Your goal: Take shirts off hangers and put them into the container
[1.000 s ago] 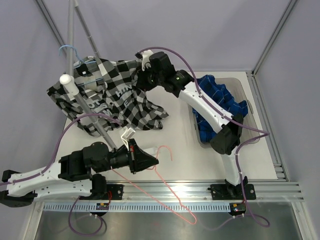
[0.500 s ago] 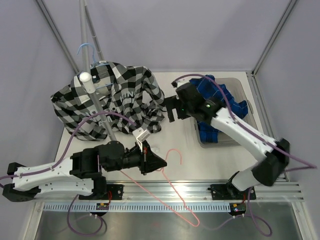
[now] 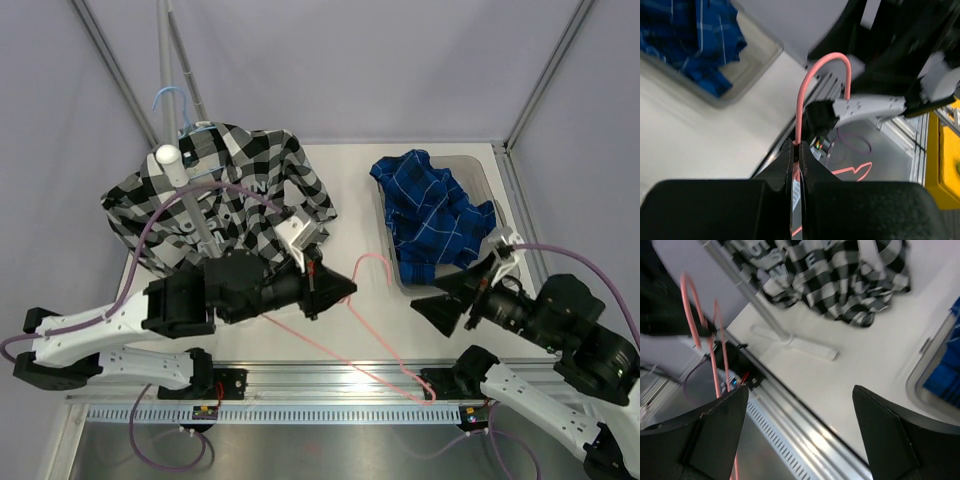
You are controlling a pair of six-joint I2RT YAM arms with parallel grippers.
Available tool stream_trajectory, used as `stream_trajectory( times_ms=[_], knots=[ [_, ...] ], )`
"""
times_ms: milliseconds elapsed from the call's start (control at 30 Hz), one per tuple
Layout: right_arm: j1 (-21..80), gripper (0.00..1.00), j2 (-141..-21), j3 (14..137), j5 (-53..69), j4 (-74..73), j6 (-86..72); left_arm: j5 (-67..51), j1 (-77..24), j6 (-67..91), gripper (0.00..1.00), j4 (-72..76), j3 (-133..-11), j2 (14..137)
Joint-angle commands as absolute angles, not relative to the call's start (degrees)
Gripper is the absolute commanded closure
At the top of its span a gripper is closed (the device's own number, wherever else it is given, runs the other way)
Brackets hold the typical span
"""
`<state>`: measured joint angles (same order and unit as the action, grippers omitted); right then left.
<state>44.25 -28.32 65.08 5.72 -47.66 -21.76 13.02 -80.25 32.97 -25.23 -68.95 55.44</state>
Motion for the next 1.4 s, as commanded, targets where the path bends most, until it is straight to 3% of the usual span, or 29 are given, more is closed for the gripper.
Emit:
stream_trajectory(
  times_ms=[0, 233, 667, 800, 1133, 1367],
  knots=[
    [44.65, 0.08, -22.35, 61.71, 18.62, -51.14, -25.05, 18.45, -80.51, 27.17, 1.0, -27.59, -82.66, 61.07],
    [44.65, 0.15, -12.75, 60.29, 20.56, -55.72, -26.45, 18.46, -80.51, 23.91, 1.0, -32.69, -95.18, 68.29],
    [44.56, 0.24, -6.68, 63.72, 21.0, -61.26, -28.3, 18.11, -80.51, 23.29, 1.0, -33.66, -99.32, 70.57],
    [44.56, 0.31, -6.15, 62.67, 22.85, -60.65, -28.74, 17.67, -80.51, 23.29, 1.0, -33.58, -100.19, 71.1],
    [43.6, 0.35, -6.06, 59.86, 28.91, -57.75, -29.79, 17.49, -80.51, 22.94, 1.0, -33.14, -100.46, 71.8],
    [42.45, 0.52, -6.5, 57.48, 34.01, -55.2, -29.79, 16.88, -80.51, 22.68, 1.0, -32.34, -100.9, 73.04]
  ],
)
